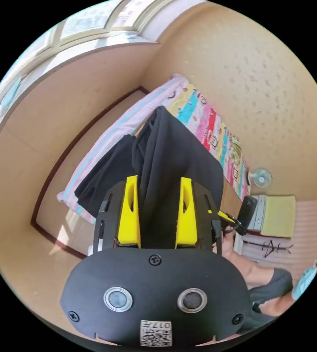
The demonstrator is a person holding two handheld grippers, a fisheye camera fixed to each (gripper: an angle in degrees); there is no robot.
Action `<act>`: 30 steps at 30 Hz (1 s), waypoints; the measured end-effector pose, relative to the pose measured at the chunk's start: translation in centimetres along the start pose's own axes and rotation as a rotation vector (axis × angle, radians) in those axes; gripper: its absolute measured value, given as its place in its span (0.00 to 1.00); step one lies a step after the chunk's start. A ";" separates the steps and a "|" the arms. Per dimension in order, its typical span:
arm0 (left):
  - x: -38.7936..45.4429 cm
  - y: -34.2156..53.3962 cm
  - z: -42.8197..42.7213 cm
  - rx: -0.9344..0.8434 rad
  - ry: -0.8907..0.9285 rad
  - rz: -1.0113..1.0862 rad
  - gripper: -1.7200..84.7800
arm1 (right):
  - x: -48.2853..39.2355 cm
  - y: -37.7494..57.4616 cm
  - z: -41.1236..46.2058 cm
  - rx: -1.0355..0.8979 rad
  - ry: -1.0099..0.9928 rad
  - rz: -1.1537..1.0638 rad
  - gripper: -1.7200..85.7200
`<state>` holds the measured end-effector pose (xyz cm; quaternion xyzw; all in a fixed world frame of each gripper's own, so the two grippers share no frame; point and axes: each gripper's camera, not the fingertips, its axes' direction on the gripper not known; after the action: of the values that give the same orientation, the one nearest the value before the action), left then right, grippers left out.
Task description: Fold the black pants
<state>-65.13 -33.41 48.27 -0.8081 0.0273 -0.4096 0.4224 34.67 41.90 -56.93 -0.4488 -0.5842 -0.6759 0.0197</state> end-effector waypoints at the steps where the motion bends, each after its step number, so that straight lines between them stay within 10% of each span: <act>1: -2.6 0.4 3.1 -0.002 -0.075 -0.114 0.21 | 1.8 0.9 2.2 -0.062 0.010 0.043 0.09; 9: -9.5 13.3 12.6 0.246 -0.046 -0.366 0.19 | 1.3 17.1 -5.6 -0.217 -0.038 -0.257 0.03; 14: -9.2 24.5 11.6 0.301 0.044 -0.401 0.17 | 5.7 31.6 -16.2 -0.337 0.051 0.001 0.03; 30: 26.7 42.8 26.4 0.103 0.425 0.217 0.01 | -5.6 63.9 -42.9 0.504 0.405 0.549 0.02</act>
<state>-16.45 -53.88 27.04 -0.6737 0.1815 -0.5232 0.4893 48.16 -15.79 -7.49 -0.4269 -0.5743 -0.5564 0.4223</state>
